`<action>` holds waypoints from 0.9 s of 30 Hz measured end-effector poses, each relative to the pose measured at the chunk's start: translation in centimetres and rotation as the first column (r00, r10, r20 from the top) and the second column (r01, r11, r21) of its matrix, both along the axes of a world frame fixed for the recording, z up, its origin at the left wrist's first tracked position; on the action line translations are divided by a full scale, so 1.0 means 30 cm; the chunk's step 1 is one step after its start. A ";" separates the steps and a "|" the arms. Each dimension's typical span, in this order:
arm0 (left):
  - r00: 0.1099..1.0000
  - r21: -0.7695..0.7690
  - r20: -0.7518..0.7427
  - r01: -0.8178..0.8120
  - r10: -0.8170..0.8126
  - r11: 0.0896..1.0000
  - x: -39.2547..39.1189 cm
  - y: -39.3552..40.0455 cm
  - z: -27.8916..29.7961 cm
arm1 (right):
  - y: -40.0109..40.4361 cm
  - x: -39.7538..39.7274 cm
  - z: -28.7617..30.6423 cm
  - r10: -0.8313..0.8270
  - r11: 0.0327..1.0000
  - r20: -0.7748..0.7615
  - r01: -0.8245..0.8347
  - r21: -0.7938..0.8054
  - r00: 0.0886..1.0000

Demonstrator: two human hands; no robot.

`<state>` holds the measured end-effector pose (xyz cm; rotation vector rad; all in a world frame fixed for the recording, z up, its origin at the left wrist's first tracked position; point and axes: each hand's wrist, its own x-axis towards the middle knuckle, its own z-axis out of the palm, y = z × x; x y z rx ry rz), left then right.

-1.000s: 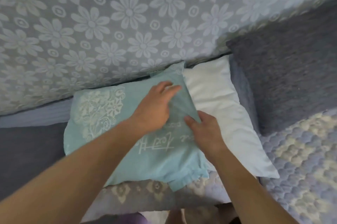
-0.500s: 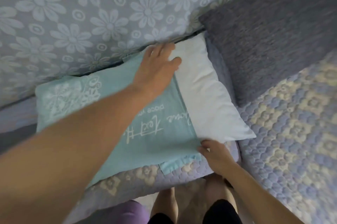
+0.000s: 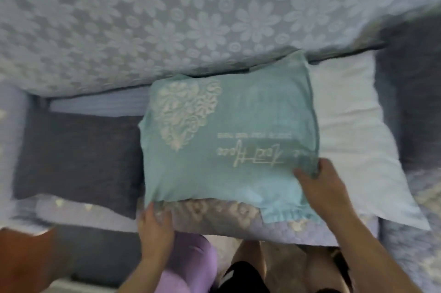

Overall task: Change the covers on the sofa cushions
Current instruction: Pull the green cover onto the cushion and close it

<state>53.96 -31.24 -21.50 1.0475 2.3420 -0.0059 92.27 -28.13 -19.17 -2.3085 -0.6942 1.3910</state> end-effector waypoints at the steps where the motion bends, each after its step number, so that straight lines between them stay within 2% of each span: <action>1: 1.000 0.020 0.019 -0.019 0.019 1.000 -0.052 0.053 -0.012 | 0.071 -0.032 0.001 -0.075 0.996 -0.024 0.076 0.047 0.997; 2: 0.998 0.039 0.057 -0.025 0.023 0.999 -0.073 0.113 -0.018 | 0.130 -0.050 0.004 -0.124 0.990 -0.062 0.128 0.062 0.990; 3: 0.996 0.065 0.090 -0.026 0.020 0.998 -0.074 0.166 -0.030 | 0.170 -0.051 -0.010 -0.085 0.994 -0.080 0.091 0.065 0.993; 5: 0.991 0.099 0.131 -0.052 0.039 0.994 -0.034 0.239 -0.039 | 0.217 -0.008 -0.036 0.160 0.987 0.087 -0.162 0.008 0.983; 6: 0.991 0.116 0.130 -0.020 0.005 0.993 -0.012 0.269 -0.042 | 0.237 0.035 -0.052 0.172 0.985 0.244 -0.168 -0.035 0.955; 7: 0.990 0.143 0.138 0.020 -0.040 0.989 0.013 0.290 -0.041 | 0.246 0.089 -0.069 0.097 0.995 0.367 -0.082 -0.055 0.925; 9: 0.973 0.197 0.217 0.038 -0.082 0.980 0.029 0.304 -0.045 | 0.266 0.145 -0.095 -0.024 0.997 0.463 0.058 -0.059 0.886; 13: 0.885 0.120 0.465 -0.106 0.038 0.987 -0.009 0.353 -0.074 | 0.224 0.116 -0.119 -0.043 0.999 0.392 0.050 -0.008 0.919; 17: 0.891 -0.027 0.439 -0.113 0.114 0.993 -0.078 0.405 -0.092 | 0.160 0.092 -0.050 -0.094 0.994 0.274 0.076 0.076 0.957; 19: 0.911 -0.062 0.400 -0.082 0.100 0.995 -0.065 0.431 -0.093 | 0.090 0.060 -0.028 -0.099 0.991 0.117 0.088 0.100 0.988; 22: 0.958 0.013 0.249 0.146 -0.144 0.989 -0.010 0.493 -0.065 | -0.038 0.059 -0.048 0.013 0.999 -0.067 -0.016 -0.036 0.998; 25: 0.942 0.135 0.133 0.290 -0.307 0.948 -0.013 0.633 0.066 | -0.135 0.090 -0.114 0.289 0.929 -0.055 -0.294 -0.226 0.956; 27: 0.936 0.137 0.080 0.330 -0.343 0.934 -0.061 0.752 0.191 | -0.158 0.060 -0.153 0.460 0.862 0.008 -0.444 -0.246 0.888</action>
